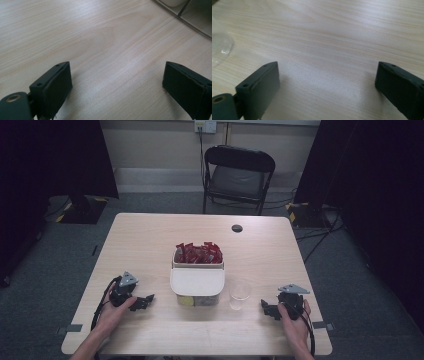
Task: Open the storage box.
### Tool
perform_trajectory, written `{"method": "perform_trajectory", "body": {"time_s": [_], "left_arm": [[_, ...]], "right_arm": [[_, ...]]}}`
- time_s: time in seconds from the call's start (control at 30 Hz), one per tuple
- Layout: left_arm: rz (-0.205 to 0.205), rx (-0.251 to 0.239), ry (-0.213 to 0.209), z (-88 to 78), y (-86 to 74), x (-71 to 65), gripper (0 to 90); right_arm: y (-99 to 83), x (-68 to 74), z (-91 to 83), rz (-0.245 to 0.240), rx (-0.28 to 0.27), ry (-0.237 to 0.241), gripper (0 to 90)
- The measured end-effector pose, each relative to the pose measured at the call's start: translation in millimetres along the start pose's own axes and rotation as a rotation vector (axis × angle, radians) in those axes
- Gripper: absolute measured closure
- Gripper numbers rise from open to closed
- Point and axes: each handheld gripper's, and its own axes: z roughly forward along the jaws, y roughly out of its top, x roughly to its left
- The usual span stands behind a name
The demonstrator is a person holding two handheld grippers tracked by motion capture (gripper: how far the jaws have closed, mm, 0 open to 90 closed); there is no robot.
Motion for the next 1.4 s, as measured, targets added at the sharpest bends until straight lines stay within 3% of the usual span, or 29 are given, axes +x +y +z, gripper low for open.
{"method": "perform_trajectory", "body": {"time_s": [0.3, 0.53, 0.87, 1.07, 1.2, 1.4], "left_arm": [[-0.021, -0.002, 0.012, -1.5, 0.8, 0.4, 12.7], [-0.039, 0.009, -0.007, -5.4, 1.5, 0.6, 15.7], [-0.031, -0.021, -0.070, -11.5, 5.4, -5.6, 15.6], [-0.002, -0.023, -0.092, -13.3, 8.5, -10.4, 15.6], [-0.017, -0.037, -0.119, -13.3, 11.4, -14.3, 15.8], [-0.001, -0.039, -0.139, -13.6, 16.0, -20.7, 15.8]], "right_arm": [[0.0, -0.5, 0.2, 0.007, 0.007, -0.008, 2.4], [0.0, -0.5, 0.2, 0.008, 0.008, -0.008, 2.2], [-0.1, -0.6, 0.2, 0.006, 0.007, -0.007, 2.3], [-0.1, -0.6, 0.2, 0.007, 0.007, -0.007, 2.3], [0.0, -0.9, 0.4, 0.005, 0.008, -0.005, 1.9], [0.2, -1.1, 0.7, 0.005, 0.009, -0.005, 1.6]]}}
